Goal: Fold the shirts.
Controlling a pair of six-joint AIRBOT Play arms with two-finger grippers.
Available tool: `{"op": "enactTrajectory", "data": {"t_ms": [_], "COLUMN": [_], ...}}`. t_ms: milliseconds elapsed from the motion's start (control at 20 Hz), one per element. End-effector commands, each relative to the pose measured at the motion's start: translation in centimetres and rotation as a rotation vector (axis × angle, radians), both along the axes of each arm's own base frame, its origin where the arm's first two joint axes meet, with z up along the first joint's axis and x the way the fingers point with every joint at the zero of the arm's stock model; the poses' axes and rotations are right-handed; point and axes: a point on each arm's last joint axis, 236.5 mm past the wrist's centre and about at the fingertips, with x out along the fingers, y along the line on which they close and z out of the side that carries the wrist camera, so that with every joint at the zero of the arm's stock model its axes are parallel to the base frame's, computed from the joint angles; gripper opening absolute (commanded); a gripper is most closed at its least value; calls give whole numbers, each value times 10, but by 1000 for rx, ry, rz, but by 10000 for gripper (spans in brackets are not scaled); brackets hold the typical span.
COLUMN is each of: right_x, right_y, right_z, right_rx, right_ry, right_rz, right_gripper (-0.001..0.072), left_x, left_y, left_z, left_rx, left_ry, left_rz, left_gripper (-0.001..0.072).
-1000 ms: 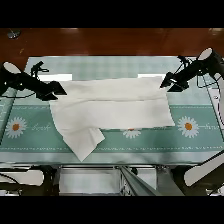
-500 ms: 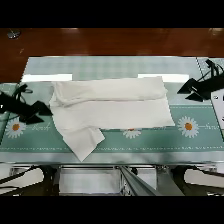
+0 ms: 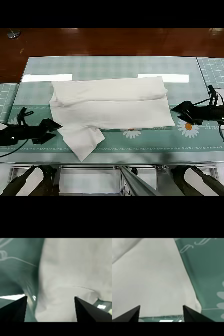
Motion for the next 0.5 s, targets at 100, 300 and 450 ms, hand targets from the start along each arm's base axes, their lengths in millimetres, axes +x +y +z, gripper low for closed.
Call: {"op": "enactTrajectory", "data": {"t_ms": [100,300,450], "right_x": [0,-23,-57], "right_y": [-2,-66,-53], "right_z": [0,-21,-38], "right_rx": [-12,-272,-223], "right_ry": [-17,153,310], "right_rz": [-11,-99,-15], "right_gripper": [616,617,617], "left_x": [-15,-18,-16], "left_y": [-59,-68,-71], "left_z": [-6,-2,4], "left_rx": [-47,-48,-60], "left_ry": [-18,-61,-70], "left_rz": [-136,-221,-239], "left_gripper": [699,22,22]}}
